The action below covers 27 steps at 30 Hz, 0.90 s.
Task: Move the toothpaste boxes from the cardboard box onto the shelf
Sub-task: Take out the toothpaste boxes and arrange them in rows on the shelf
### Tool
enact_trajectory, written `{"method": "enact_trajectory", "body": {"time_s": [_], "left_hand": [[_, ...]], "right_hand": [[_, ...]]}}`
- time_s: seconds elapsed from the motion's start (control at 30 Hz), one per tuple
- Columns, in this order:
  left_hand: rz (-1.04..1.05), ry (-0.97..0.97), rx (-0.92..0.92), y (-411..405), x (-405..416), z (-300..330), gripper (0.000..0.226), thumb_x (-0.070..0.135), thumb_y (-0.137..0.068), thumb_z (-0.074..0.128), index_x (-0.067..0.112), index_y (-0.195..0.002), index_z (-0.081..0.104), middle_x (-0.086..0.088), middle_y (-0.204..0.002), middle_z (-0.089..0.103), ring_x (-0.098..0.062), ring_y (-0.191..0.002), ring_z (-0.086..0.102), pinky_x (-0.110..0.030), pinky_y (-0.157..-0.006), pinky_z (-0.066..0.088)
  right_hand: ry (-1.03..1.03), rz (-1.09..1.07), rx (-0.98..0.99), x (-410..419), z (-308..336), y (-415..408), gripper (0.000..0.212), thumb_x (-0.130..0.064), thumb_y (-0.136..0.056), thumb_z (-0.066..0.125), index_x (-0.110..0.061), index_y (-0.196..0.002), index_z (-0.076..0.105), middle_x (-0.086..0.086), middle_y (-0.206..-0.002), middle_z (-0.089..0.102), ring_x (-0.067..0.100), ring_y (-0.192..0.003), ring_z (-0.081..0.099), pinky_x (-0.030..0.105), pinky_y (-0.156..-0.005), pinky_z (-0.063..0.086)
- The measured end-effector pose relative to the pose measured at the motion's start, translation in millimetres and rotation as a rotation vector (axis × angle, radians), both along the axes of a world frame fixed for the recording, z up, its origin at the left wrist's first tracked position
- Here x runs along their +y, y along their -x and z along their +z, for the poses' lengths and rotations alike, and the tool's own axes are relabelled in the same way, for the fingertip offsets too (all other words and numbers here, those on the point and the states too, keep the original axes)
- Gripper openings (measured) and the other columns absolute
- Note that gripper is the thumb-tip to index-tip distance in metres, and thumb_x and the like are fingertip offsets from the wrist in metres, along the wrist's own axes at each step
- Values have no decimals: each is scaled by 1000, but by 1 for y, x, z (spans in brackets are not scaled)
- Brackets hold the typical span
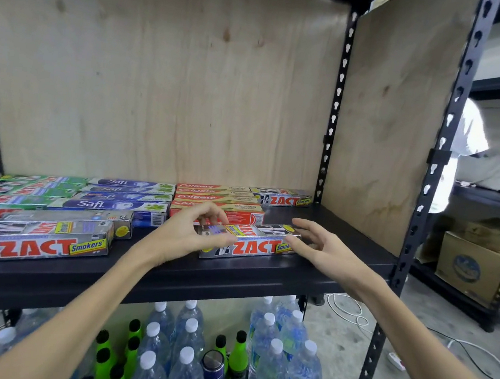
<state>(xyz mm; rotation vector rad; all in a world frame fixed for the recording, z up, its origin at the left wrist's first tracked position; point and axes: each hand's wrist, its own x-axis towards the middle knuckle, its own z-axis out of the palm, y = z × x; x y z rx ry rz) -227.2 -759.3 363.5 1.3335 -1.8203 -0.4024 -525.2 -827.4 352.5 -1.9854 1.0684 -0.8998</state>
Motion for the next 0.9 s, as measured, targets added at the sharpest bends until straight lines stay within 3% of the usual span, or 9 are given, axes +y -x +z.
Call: {"method": "enact_trajectory", "body": {"time_s": [0.1,0.23,0.33,0.43,0.53,0.6,0.67,0.73,0.9], "left_hand": [[13,-12,-83,0,0,-1,45,54,-73,83,34,-109,65,21,-115,63,2,-110,57,-30,-95,49],[64,28,-134,-3,-1,1,37,54,-77,78,42,-110,67,23,-129,56,0,-126,42,-33,-106,35],[95,55,-182,-7,-5,-2,39,57,-78,77,46,-114,66,21,-130,54,-6,-131,39,-38,-110,33],[147,135,-130,-7,-9,-7,34,48,-79,81,33,-104,64,19,-116,59,-5,-117,50,-33,-101,42],[123,117,-118,1,-6,-6,29,37,-82,81,22,-87,57,11,-87,61,-2,-78,53,-18,-73,43],[51,48,-118,6,-3,-5,20,33,-87,78,20,-86,62,9,-82,65,-1,-69,54,-17,-66,42],[-3,4,-100,5,-3,-3,8,29,-92,73,24,-97,69,10,-95,72,-2,-81,62,-23,-74,45],[-42,-37,-81,4,-2,0,14,29,-96,67,27,-110,71,11,-109,73,-5,-101,65,-28,-86,49],[-119,-176,23,6,5,6,36,45,-96,57,30,-126,68,18,-123,69,2,-117,61,-24,-102,45]], "right_hand": [[-24,-37,-43,1,0,2,51,-55,-94,61,-35,-140,53,-12,-125,66,8,-105,61,34,-103,48],[-69,15,-92,12,5,3,34,-49,-102,50,-29,-117,73,-21,-91,70,-7,-76,56,16,-74,39],[-34,109,-73,19,6,4,33,-37,-105,50,-22,-104,78,-13,-94,76,-8,-76,58,20,-76,39],[43,217,-35,19,5,4,19,-25,-103,59,-22,-102,78,-5,-104,76,6,-96,65,23,-89,47],[93,239,9,15,2,-1,9,-26,-94,72,-27,-101,77,-2,-94,73,7,-81,55,26,-77,44],[106,213,48,14,0,-8,19,-37,-87,78,-34,-105,73,-8,-90,71,7,-74,50,31,-74,43],[102,136,117,14,2,-15,48,-65,-72,80,-46,-113,64,-13,-96,70,4,-74,52,37,-79,47],[121,21,241,18,7,-23,76,-86,-57,72,-60,-124,48,-18,-106,66,3,-92,58,40,-92,46],[165,-112,412,20,14,-40,111,-100,-48,60,-66,-145,17,-5,-135,53,22,-126,55,48,-106,40]]}}
